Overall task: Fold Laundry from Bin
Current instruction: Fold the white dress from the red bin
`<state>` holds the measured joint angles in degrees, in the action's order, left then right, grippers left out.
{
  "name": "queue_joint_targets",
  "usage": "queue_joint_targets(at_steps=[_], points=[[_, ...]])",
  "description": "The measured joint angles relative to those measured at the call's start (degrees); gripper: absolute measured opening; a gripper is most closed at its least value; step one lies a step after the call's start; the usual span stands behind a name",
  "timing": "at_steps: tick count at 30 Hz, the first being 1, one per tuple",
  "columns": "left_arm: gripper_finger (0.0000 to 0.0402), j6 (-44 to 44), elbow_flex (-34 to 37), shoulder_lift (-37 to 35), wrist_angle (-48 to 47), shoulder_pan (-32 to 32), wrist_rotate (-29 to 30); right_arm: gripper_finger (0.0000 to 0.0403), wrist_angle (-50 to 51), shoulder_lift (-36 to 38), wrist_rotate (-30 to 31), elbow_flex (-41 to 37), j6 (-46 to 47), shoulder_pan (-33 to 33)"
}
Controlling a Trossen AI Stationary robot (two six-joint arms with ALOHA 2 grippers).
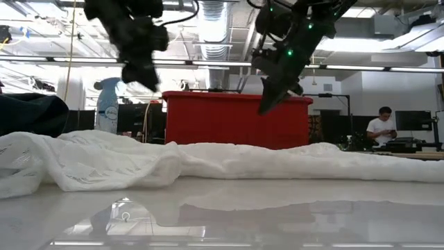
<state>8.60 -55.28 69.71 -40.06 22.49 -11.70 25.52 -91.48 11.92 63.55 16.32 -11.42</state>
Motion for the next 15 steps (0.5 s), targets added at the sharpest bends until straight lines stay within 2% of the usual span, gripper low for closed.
queue_joint_targets(at_steps=[6, 11, 15], points=[[0.01, 0.72, 2.11, 5.72, 15.05, 6.71, 0.26, 0.0013, -0.74, 1.0, -1.5, -0.11, -1.86, -9.34], [0.0019, -1.88, 2.22, 12.87, 19.47, 8.65, 0.17, 0.0014, 1.02, 1.11, -3.46, -0.09, -6.0, -16.21], [0.0007, -2.73, 2.22, 18.41, 22.06, 10.67, 0.12, 0.0014, 1.4, 1.1, -5.69, -0.09, -6.48, -21.9]])
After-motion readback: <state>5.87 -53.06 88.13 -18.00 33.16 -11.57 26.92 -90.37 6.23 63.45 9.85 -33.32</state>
